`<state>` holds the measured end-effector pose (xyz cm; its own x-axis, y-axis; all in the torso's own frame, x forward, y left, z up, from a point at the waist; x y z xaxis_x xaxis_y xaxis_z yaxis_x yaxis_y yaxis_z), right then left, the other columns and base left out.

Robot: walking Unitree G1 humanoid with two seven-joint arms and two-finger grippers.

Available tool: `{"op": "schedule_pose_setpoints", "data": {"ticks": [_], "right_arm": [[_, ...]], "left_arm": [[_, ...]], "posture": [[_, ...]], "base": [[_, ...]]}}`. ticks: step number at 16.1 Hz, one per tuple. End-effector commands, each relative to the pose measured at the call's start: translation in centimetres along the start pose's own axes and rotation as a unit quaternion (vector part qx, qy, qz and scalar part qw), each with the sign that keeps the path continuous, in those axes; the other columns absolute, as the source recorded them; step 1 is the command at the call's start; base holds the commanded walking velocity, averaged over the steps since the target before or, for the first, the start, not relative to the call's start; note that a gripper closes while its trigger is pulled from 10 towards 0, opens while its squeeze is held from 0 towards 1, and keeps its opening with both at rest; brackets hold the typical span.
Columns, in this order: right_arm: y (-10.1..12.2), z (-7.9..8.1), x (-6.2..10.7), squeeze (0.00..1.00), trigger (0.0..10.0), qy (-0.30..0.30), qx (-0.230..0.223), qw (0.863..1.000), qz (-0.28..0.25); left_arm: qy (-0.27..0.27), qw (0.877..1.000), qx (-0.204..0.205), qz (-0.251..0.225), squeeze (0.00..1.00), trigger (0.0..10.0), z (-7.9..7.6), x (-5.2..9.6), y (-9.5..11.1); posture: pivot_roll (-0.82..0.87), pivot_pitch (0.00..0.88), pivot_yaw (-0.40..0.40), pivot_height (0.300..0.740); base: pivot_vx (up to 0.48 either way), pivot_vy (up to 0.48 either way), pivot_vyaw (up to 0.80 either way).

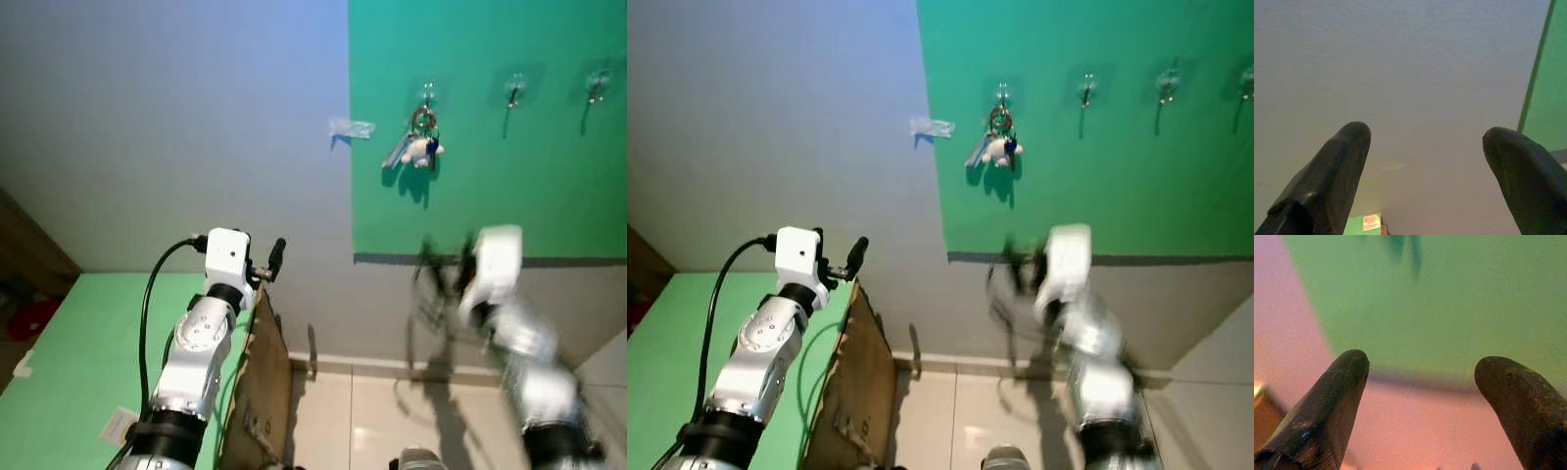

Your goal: Hang keys on a hook

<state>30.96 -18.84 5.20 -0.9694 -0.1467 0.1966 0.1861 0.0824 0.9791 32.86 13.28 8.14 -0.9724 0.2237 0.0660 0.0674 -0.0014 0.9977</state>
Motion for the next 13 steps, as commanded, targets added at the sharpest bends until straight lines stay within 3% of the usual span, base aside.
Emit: {"op": "schedule_pose_setpoints", "data": {"ticks": [1, 2, 4, 5, 6, 8, 11, 13], "right_arm": [[0.0, 1.4, 0.6, 0.0, 10.0, 0.018, -0.002, 1.0, -0.022], [-0.6, 2.0, 1.1, 0.0, 10.0, 0.026, 0.004, 0.999, -0.021], [-2.9, 2.3, 1.8, 0.0, 10.0, 0.007, -0.024, 1.0, 0.013], [-3.4, 2.0, 1.8, 0.0, 10.0, -0.009, -0.038, 0.999, 0.023], [-3.6, 1.7, 1.7, 0.0, 10.0, -0.015, -0.039, 0.999, 0.029], [-3.1, 1.1, 1.2, 0.0, 10.0, -0.011, -0.023, 0.999, 0.03], [-1.6, 0.7, 0.0, 0.0, 10.0, 0.002, 0.005, 1.0, 0.016], [-0.5, 0.8, -1.0, 0.0, 10.0, 0.008, 0.01, 1.0, 0.005]], "left_arm": [[-0.021, 0.999, -0.042, 0.0, 0.0, 10.0, -0.8, 0.8, -0.9], [-0.034, 0.998, -0.053, 0.002, 0.0, 10.0, -1.2, 1.3, -1.5], [-0.04, 0.994, -0.095, 0.035, 0.0, 10.0, -1.4, 4.3, -5.5], [-0.034, 0.994, -0.086, 0.063, 0.0, 10.0, -1.3, 5.8, -7.3], [-0.02, 0.995, -0.063, 0.071, 0.0, 10.0, -1.3, 6.2, -7.8], [0.014, 0.998, -0.023, 0.051, 0.0, 10.0, -1.3, 4.6, -6.5], [0.012, 1.0, -0.017, 0.02, 0.0, 10.0, -1.8, 2.6, -4.8], [0.006, 1.0, -0.003, 0.023, 0.0, 10.0, -2.0, 1.8, -4.7]], "posture": [[-0.24, 0.005, 0.156, 0.74], [-0.24, 0.005, 0.156, 0.74], [-0.25, 0.007, 0.156, 0.74], [-0.25, 0.013, 0.153, 0.74], [-0.24, 0.017, 0.147, 0.74], [-0.24, 0.021, 0.125, 0.74], [-0.24, 0.027, 0.084, 0.74], [-0.24, 0.021, 0.078, 0.74]], "base": [[0.0, 0.0, 0.0], [0.0, 0.0, 0.0], [0.0, 0.0, 0.0], [0.0, 0.0, 0.0], [0.0, 0.0, 0.0], [0.0, 0.0, 0.0], [0.0, 0.0, 0.0], [0.0, 0.0, 0.0]]}}
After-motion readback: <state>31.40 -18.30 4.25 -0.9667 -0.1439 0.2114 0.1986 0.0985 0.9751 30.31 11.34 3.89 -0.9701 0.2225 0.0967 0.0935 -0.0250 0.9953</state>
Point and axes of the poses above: a point about 5 cm out from each wrist's last joint towards the gripper, its own x axis pointing back from the gripper into the wrist, its own y axis along the axis of the wrist's last joint, z = x × y, the point moved 3 cm from there along -x, pointing out of the wrist towards the gripper, and after that the axes turned 3 degrees about x, right-handed, at the moved point
